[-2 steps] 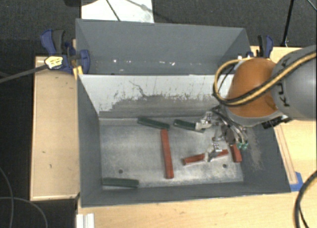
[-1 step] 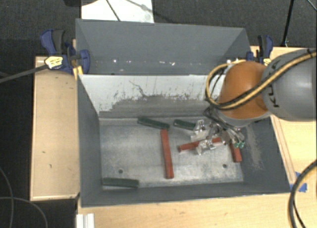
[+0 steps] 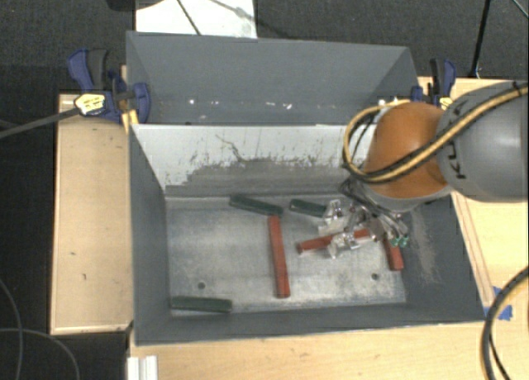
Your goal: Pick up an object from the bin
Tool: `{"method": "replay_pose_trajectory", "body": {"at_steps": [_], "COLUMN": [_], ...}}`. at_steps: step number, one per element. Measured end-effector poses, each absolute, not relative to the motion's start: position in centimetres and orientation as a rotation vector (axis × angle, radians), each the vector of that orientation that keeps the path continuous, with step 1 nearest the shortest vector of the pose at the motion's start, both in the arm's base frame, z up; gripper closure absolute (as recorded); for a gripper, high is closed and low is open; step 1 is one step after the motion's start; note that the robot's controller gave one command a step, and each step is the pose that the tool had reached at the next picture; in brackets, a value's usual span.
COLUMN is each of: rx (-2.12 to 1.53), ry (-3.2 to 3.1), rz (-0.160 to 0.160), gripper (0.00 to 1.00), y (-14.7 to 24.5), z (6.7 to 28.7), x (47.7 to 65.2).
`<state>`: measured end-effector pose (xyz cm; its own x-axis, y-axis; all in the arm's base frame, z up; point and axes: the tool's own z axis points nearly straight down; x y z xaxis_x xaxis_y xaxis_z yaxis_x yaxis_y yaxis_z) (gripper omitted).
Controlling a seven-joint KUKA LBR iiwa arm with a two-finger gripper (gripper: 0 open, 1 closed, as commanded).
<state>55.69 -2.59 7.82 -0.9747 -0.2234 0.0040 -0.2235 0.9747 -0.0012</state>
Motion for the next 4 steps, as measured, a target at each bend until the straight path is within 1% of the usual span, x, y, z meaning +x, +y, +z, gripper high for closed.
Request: {"method": "replay_pose_trajectory", "body": {"at_steps": [1,2,3,4], "rx": [0.491,0.488,0.488,0.421], "ry": [-3.111,-3.106,-3.107,-3.124], "rz": [0.002,0.000,-0.001,0.002], "gripper": [1.00,0.00,0.00,0.00], "y": [-3.4,-3.3,-3.3,-4.4], "z": [24.0,23.7,23.7,19.9], "x": [54.6,54.5,54.5,52.6]}}
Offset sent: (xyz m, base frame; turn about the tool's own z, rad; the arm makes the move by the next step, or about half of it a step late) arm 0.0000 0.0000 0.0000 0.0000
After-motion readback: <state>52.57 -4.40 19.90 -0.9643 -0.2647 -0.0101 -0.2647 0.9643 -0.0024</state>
